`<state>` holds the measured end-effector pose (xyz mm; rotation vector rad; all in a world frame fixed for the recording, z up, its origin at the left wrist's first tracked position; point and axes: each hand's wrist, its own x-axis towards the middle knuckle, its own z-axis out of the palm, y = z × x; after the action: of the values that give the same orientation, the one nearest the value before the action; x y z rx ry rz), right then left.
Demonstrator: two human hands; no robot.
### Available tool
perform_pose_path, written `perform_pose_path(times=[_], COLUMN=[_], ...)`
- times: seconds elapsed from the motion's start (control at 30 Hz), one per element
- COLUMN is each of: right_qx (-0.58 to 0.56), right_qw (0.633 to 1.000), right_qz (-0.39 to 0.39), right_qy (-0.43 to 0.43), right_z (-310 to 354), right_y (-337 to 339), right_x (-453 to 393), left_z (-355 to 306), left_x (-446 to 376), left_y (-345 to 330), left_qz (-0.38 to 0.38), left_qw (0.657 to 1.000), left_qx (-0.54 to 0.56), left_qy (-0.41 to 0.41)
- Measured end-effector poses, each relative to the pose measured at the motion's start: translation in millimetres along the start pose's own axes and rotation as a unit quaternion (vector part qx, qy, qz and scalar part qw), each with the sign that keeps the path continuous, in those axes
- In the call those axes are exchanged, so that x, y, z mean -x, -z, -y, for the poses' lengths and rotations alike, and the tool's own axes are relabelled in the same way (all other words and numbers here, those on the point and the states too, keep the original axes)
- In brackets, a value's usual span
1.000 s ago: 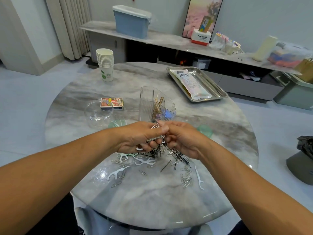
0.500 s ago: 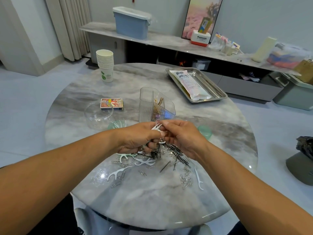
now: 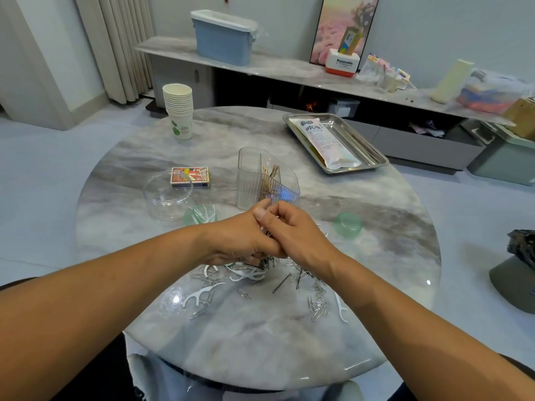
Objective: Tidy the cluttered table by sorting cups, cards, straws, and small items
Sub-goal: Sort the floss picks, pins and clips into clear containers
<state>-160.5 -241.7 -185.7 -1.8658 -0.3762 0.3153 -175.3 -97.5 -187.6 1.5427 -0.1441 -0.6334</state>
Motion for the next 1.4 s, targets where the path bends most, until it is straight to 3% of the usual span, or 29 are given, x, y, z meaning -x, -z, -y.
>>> perform_pose_path(times=[0.23,0.43,0.6,0.77,0.9,1.0,1.17,1.4], right_qx=[-0.086,-0.137,-0.091,-0.049,-0.032,0.033,-0.099,-0.157], right_qw=[0.996,0.989,0.994,0.997,0.997,0.999,0.993,0.984], right_qz=[0.018,-0.026,-0.037,-0.037,-0.030,-0.015,0.046,0.003], right_qy=[-0.018,-0.057,-0.050,-0.046,-0.061,-0.026,-0.036,-0.086], right_z=[0.3,-0.5,-2.3,-0.5,2.5,4.1,4.7,1.2], right_y=[6.1,10.4,9.8,7.7,10.5,11.6,11.9,17.7], right_x=[-3.8,-7.2,-5.5,-5.3,-4.5,-1.8,0.5,-7.0], left_z=[-7.9,-19.2,-17.1,-19.7,-16.8,-13.2,-12.1,-14.9], left_x=[5.0,8.1,9.7,12.8,11.6,9.4,8.1,6.6], left_y=[5.9,12.8,10.5,10.6,10.1,10.8,10.8,18.1], left_qz=[0.052,0.042,0.031,0.046,0.017,-0.007,0.009,-0.077], left_qw=[0.998,0.996,0.991,0.993,0.997,0.998,0.999,0.995], left_qx=[0.029,0.012,-0.093,-0.050,-0.019,-0.030,-0.048,-0.055], left_qy=[-0.001,0.077,0.093,0.101,0.079,0.046,0.014,0.025])
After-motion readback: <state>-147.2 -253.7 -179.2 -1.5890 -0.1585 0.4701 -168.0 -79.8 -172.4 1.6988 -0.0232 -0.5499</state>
